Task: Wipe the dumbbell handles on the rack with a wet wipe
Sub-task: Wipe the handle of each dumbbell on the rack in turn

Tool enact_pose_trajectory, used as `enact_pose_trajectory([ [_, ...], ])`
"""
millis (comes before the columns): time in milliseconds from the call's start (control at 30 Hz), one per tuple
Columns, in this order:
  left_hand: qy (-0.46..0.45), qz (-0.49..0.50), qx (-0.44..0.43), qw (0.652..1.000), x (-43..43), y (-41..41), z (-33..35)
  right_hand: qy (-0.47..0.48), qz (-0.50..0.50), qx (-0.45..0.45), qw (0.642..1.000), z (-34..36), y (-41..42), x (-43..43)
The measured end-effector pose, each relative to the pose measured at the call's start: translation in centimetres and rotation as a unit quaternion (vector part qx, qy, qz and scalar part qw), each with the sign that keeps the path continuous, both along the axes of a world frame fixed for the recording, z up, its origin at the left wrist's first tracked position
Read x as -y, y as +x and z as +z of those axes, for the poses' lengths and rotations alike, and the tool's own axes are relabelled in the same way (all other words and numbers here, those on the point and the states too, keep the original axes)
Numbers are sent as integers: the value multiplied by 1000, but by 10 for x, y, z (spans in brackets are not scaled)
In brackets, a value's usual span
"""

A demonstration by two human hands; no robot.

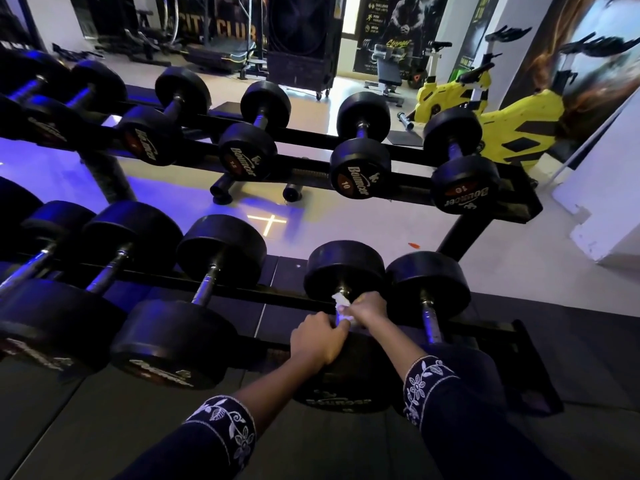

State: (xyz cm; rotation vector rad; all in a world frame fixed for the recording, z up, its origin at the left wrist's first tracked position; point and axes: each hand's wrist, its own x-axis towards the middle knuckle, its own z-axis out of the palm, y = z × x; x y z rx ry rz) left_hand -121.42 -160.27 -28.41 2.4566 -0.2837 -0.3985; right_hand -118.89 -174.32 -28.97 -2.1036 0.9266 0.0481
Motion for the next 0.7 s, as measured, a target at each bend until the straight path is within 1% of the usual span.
enact_pose_trajectory([
  [100,-15,-1,1,1000,0,-1,1,-19,42,-26,999,2,-6,2],
  [200,-22,-8,1,1000,-1,-2,0,4,58,-41,997,-1,-10,5],
  [300,-23,-11,0,1000,-1,0,0,37,50,-49,997,-6,-15,5],
  [500,-36,-20,2,999,-3,-1,0,23,38,-76,996,-5,-14,3],
  [633,-32,-18,3,999,-6,0,-1,20,67,-99,993,-1,-13,-1],
  [700,-34,-19,2,999,-7,1,-2,0,77,-112,991,-1,-12,-4],
])
